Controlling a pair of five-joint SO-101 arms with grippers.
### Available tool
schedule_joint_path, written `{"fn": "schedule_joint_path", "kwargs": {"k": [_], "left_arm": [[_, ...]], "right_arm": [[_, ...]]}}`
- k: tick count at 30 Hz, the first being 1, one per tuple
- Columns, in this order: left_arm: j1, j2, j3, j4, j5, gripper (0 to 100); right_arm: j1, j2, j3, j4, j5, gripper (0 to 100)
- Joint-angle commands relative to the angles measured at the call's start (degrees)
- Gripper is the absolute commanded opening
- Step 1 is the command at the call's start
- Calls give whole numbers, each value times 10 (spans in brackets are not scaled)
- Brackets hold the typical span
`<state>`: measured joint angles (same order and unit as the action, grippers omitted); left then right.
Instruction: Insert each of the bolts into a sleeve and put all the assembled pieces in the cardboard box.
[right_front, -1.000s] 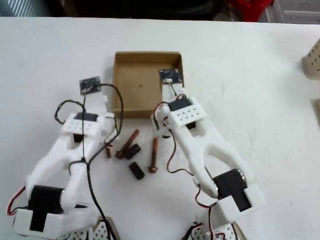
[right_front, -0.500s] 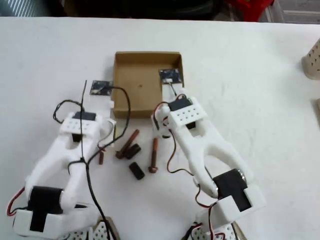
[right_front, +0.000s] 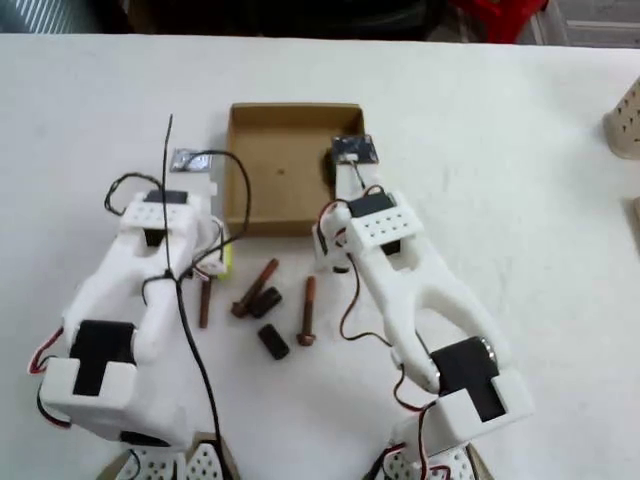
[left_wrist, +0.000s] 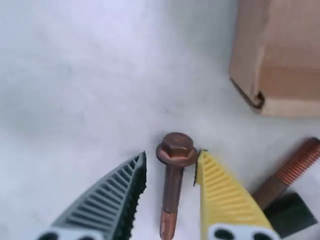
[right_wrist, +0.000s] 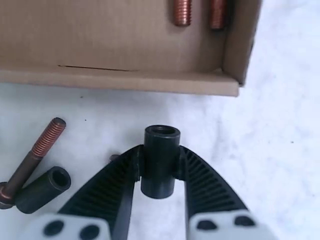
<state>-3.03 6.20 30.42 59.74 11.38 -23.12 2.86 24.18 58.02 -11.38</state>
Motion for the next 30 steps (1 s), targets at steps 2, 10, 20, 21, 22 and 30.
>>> {"fn": "schedule_joint_path", "kwargs": {"k": [2, 10, 20, 21, 22, 30], "left_arm": [[-8, -2, -21, 11, -2, 133], [-5, -2, -4, 11, -2, 113], [41, -2, 32, -8, -2, 109], [40, -2, 34, -24, 0, 109], [39, -2, 35, -33, 0, 109], [35, -5, 36, -42, -2, 21]], "right_arm": [[6, -34, -4, -2, 4, 17], [6, -32, -4, -3, 4, 17], [6, -34, -4, -3, 7, 17], [6, -34, -4, -3, 7, 17], [6, -34, -4, -3, 7, 17], [2, -34, -4, -3, 4, 17]]}}
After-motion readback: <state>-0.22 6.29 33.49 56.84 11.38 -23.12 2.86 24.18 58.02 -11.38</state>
